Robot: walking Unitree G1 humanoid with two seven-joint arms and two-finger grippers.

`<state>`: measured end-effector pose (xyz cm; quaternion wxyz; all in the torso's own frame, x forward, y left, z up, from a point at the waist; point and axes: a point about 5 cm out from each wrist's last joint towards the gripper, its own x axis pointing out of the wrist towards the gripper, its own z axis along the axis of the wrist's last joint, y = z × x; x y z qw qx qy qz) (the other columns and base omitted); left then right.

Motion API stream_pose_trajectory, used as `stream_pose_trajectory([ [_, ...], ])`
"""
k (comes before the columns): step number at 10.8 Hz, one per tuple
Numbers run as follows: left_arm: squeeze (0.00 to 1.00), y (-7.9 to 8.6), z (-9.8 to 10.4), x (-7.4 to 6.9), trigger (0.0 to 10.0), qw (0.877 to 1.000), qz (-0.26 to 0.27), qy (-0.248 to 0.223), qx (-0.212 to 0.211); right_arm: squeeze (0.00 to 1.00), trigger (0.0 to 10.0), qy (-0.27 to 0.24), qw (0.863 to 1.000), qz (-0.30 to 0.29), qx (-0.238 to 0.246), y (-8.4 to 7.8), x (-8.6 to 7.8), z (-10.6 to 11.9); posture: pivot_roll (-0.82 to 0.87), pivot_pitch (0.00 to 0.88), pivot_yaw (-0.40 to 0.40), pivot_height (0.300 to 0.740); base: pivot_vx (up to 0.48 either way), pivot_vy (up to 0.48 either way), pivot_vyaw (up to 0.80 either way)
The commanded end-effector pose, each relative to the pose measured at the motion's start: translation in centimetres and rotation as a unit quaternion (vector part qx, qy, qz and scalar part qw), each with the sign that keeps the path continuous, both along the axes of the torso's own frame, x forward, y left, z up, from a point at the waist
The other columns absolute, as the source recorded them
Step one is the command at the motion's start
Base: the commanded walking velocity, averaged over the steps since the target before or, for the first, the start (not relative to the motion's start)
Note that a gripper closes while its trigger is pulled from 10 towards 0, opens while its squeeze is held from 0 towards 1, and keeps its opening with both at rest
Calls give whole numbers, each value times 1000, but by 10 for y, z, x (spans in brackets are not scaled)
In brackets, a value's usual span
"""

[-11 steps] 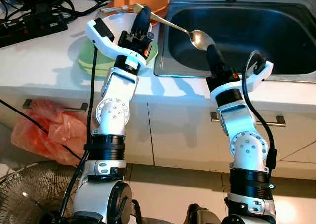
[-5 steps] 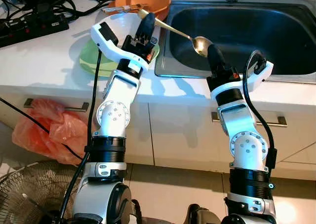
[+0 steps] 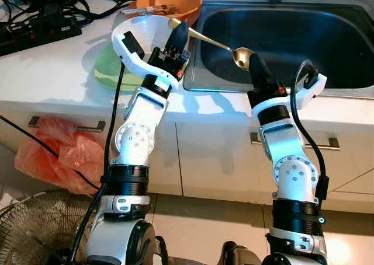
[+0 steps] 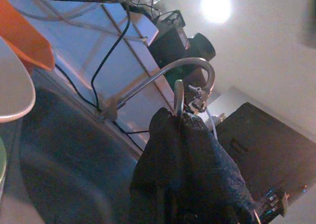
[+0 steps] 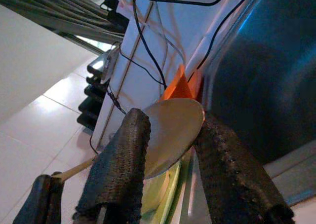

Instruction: Kitchen organization

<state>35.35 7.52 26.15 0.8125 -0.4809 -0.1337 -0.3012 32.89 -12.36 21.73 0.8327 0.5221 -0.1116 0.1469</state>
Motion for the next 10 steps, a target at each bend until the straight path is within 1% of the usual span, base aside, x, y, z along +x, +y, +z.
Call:
stream_pose_trajectory([
  [1, 0, -24, -5, -9, 10000, 999, -41, 8, -26, 0, 0, -15, 1000, 15, 17, 11, 2, 11, 90, 149, 40, 740, 0, 0, 0],
  [4, 0, -28, -9, -10, 10000, 999, -48, 13, -15, 0, 0, -14, 1000, 15, 21, 11, 2, 10, 88, 149, 40, 740, 0, 0, 0],
  [6, 0, -30, -12, -11, 10000, 998, -55, 12, 4, 0, 0, -15, 999, 13, 25, 11, 2, 11, 89, 149, 40, 740, 0, 0, 0],
  [7, 0, -36, -20, -10, 10000, 996, -42, 16, 74, 0, 0, -16, 999, 12, 28, 10, 2, 11, 90, 148, 41, 740, 0, 0, 0],
  [8, 1000, -38, -25, -9, 10000, 995, -28, 18, 97, 0, 0, -16, 999, 12, 32, 10, 2, 11, 88, 148, 42, 740, 0, 0, 0],
  [10, 1000, -39, -29, -9, 10000, 994, -32, 22, 103, 0, 0, -15, 999, 7, 41, 8, 2, 11, 86, 144, 44, 740, 0, 0, 0],
])
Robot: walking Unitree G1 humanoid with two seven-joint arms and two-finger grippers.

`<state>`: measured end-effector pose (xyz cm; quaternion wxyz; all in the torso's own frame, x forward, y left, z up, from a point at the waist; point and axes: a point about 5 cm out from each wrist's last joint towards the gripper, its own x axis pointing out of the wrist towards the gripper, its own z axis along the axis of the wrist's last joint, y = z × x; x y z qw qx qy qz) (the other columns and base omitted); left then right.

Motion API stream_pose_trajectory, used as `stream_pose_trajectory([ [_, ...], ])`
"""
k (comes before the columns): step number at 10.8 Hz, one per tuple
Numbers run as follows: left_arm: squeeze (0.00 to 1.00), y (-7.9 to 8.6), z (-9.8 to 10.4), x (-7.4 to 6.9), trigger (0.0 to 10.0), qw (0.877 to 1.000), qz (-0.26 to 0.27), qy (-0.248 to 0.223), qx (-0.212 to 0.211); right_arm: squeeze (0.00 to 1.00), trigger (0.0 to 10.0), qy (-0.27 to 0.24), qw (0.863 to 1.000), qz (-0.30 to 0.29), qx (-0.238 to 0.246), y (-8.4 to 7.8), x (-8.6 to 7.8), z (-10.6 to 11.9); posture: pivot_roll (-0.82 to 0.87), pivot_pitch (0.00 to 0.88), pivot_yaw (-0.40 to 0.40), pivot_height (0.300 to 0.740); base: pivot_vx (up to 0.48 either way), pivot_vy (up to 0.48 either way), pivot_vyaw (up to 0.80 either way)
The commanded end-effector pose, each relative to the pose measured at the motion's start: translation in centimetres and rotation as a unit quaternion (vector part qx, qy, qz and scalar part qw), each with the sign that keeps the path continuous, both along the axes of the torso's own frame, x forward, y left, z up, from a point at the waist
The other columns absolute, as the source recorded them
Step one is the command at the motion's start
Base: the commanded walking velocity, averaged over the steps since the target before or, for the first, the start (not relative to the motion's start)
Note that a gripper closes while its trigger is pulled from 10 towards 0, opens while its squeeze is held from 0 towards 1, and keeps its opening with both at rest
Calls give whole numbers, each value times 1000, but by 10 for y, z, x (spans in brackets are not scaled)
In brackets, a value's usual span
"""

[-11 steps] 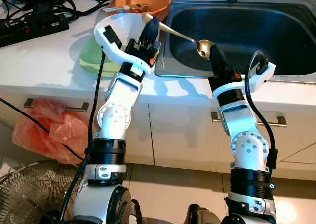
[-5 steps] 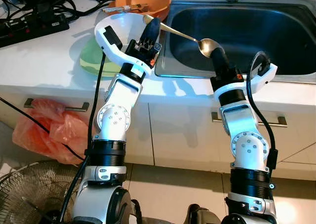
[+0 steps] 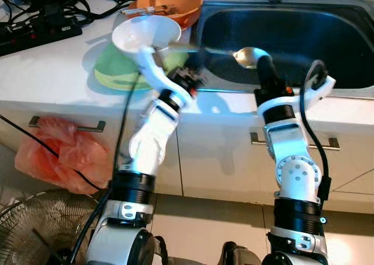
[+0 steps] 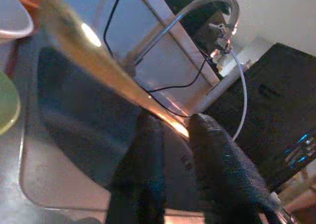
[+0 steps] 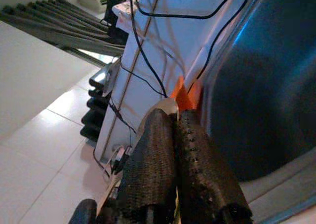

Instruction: Kitchen organization

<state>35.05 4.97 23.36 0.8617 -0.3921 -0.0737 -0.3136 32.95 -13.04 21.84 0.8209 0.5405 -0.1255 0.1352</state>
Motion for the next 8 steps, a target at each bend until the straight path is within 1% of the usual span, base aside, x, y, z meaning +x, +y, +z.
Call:
stream_pose_trajectory([
  [1, 1000, -14, -2, -7, 10000, 1000, -24, 1, -6, 0, 0, -11, 1000, 19, 19, 15, 2, 11, 87, 143, 45, 740, 0, 0, 0],
  [2, 1000, -17, -5, -8, 10000, 1000, -28, -2, 10, 0, 0, -11, 999, 16, 27, 14, 2, 12, 87, 140, 45, 740, 0, 0, 0],
  [3, 882, -22, -5, -13, 10000, 998, -45, -18, 32, 0, 0, -12, 999, 8, 38, 10, 4, 13, 89, 138, 45, 740, 0, 0, 0],
  [4, 0, -26, -5, -16, 10000, 996, -48, -38, 64, 0, 0, -16, 999, -9, 49, 2, 6, 16, 90, 136, 44, 740, 0, 0, 0],
  [5, 0, -28, -7, -16, 10000, 992, -43, -55, 106, 0, 0, -20, 998, -26, 58, -6, 8, 19, 89, 135, 44, 740, 0, 0, 0],
  [6, 0, -28, -8, -17, 10000, 989, -38, -67, 130, 0, 0, -26, 996, -52, 65, -17, 10, 24, 90, 138, 43, 740, 0, 0, 0],
  [7, 0, -26, -9, -16, 10000, 985, -30, -73, 150, 0, 0, -30, 995, -64, 63, -22, 10, 26, 94, 139, 42, 740, 0, 0, 0],
  [8, 0, -23, -14, -15, 10000, 975, -19, -91, 204, 0, 0, -33, 994, -81, 59, -28, 12, 28, 94, 142, 42, 740, 0, 0, 0],
])
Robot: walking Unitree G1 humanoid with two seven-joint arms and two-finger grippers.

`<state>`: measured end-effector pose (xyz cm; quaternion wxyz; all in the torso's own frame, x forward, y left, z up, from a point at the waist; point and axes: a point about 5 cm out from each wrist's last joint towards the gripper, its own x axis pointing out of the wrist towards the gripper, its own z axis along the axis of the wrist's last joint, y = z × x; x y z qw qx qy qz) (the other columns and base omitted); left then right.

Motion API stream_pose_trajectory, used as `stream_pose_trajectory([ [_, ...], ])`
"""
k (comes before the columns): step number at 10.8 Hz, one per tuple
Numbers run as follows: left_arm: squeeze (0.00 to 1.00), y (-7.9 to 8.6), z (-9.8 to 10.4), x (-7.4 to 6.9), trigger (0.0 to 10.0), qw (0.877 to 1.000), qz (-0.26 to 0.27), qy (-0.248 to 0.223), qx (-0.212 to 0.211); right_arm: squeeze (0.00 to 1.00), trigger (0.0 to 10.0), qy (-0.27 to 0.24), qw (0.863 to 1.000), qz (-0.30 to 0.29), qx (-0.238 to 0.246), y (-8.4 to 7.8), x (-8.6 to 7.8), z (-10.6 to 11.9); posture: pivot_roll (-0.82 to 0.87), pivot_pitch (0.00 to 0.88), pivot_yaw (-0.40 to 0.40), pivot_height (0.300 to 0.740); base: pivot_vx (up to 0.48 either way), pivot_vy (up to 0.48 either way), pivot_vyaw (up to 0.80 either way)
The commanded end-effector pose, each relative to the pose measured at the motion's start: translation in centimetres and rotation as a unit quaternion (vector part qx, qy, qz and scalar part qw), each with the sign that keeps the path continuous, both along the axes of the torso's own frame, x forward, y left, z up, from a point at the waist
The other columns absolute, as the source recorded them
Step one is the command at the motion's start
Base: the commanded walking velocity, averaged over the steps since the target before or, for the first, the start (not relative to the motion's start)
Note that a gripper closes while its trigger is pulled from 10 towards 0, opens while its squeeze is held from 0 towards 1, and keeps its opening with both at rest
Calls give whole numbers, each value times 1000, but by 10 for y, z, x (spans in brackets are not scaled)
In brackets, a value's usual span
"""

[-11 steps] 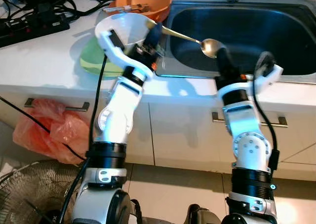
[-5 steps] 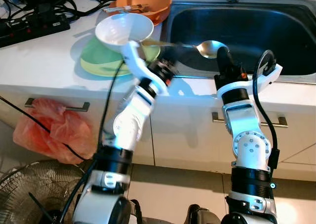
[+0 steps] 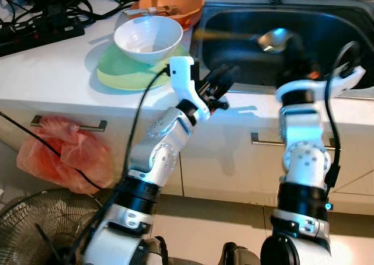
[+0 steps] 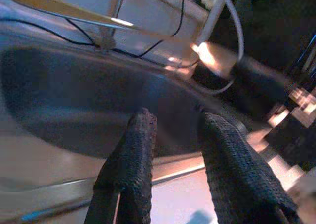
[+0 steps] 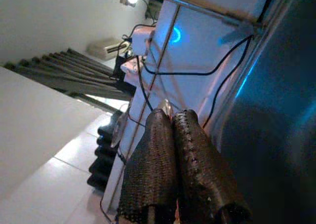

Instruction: Kitchen organization

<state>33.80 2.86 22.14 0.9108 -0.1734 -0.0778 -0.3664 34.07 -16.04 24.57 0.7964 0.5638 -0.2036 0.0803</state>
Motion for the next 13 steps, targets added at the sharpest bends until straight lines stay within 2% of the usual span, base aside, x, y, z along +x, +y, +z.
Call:
stream_pose_trajectory([
  [1, 0, 1, -4, -2, 10000, 1000, 4, -10, 24, 0, 0, -1, 1000, -11, -4, -1, 2, 3, 97, 143, 43, 740, 0, 0, 0],
  [2, 0, 3, -8, -1, 10000, 998, 14, -18, 56, 0, 3961, -2, 999, -23, -25, -4, 4, 6, 100, 145, 42, 740, 0, 0, 0],
  [3, 0, 7, -14, 0, 10000, 995, 26, -26, 95, 0, 10000, 2, 996, -50, -70, -8, 7, 9, 100, 146, 43, 740, 0, 0, 0],
  [4, 0, 9, -17, 0, 10000, 993, 32, -28, 109, 0, 10000, 5, 994, -65, -88, -10, 9, 10, 100, 146, 43, 740, 0, 0, 0],
  [6, 0, 16, -29, -3, 10000, 985, 33, -35, 166, 0, 10000, 4, 985, -100, -142, -17, 13, 15, 101, 149, 44, 740, 0, 0, 0],
  [7, 0, 18, -32, -5, 10000, 984, 31, -32, 174, 0, 10000, -1, 973, -115, -201, -17, 16, 17, 101, 150, 45, 740, 0, 0, 0],
  [9, 0, 20, -35, -6, 10000, 982, 31, -32, 183, 0, 10000, -2, 960, -128, -248, -17, 22, 20, 105, 152, 44, 740, 0, 0, 0],
  [10, 0, 20, -35, -7, 10000, 982, 32, -32, 185, 0, 10000, 0, 947, -136, -292, -17, 27, 19, 108, 151, 44, 740, 0, 0, 0],
  [11, 0, 19, -35, -7, 10000, 981, 32, -34, 186, 0, 10000, 2, 921, -150, -360, -15, 34, 18, 110, 151, 44, 740, 0, 0, 0],
  [12, 0, 19, -35, -8, 10000, 981, 31, -34, 188, 0, 10000, 7, 911, -152, -384, -14, 38, 16, 114, 153, 45, 740, 0, 0, 0],
  [13, 0, 19, -36, -8, 10000, 981, 31, -34, 189, 0, 10000, 9, 907, -152, -393, -13, 40, 15, 116, 153, 45, 740, 0, 0, 0],
])
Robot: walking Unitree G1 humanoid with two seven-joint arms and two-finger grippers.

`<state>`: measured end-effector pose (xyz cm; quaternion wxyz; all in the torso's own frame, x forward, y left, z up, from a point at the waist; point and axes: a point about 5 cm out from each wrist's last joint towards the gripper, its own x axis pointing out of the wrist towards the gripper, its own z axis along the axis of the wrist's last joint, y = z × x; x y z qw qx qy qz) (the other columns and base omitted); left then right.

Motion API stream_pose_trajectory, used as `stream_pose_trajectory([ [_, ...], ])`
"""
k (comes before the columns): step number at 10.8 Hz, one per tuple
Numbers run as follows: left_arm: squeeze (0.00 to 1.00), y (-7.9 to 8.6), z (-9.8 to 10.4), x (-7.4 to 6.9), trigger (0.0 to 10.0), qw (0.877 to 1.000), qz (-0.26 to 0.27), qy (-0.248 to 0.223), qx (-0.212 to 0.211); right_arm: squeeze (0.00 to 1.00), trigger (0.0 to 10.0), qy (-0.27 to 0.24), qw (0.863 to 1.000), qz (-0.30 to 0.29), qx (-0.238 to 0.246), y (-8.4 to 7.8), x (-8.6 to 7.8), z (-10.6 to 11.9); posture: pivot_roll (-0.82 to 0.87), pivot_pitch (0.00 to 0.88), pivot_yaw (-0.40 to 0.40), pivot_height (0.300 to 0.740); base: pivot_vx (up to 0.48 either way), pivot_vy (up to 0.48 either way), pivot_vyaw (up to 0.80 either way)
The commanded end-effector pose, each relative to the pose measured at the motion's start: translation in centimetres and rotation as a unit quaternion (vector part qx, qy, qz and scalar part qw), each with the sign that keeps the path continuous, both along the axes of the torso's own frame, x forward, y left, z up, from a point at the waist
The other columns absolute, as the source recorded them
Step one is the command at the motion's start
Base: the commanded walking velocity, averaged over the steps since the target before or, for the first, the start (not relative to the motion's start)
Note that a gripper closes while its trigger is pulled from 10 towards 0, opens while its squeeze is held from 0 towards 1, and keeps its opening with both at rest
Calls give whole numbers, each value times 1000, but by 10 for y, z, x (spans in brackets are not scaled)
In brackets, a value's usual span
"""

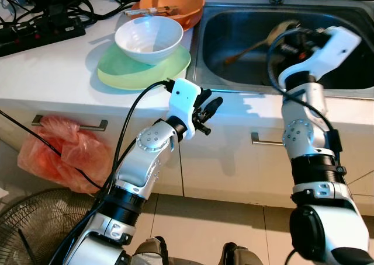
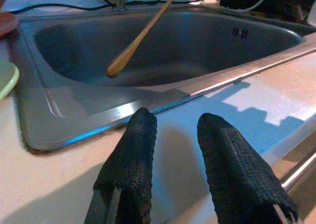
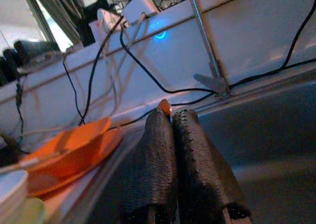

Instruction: Kitchen organization

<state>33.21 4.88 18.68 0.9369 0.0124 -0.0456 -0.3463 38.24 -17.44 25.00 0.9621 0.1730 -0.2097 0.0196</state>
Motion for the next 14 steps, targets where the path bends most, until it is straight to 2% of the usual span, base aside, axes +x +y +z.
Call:
stream_pose_trajectory([
  [1, 0, -1, -2, -3, 10000, 1000, -6, 1, 7, 0, 10000, -18, 1000, 1, -16, 1, 1, 8, 118, 152, 46, 740, 0, 0, 0],
  [4, 0, 2, -3, -4, 10000, 1000, -3, 1, 13, 0, 10000, 21, 995, 8, -99, 8, 12, -13, 130, 138, 44, 740, 0, 0, 0],
  [7, 0, -1, -3, -7, 10000, 1000, -8, 1, 14, 0, 10000, 42, 990, 18, -134, 15, 15, -26, 137, 123, 44, 740, 0, 0, 0],
  [11, 0, -2, -6, -9, 10000, 1000, -12, 2, 23, 0, 10000, 49, 987, 33, -152, 21, 16, -35, 141, 130, 41, 740, 0, 0, 0],
  [12, 0, -2, -5, -10, 10000, 1000, -12, 2, 23, 541, 10000, 49, 987, 35, -152, 21, 16, -36, 142, 131, 40, 740, 0, 0, 0],
  [13, 0, -2, -6, -10, 10000, 1000, -11, 3, 22, 1000, 10000, 52, 986, 33, -154, 21, 17, -37, 143, 133, 40, 740, 0, 0, 0],
  [14, 0, -2, -6, -10, 10000, 1000, -11, 4, 22, 1000, 10000, 53, 986, 34, -154, 21, 17, -38, 143, 135, 39, 740, 0, 0, 0],
])
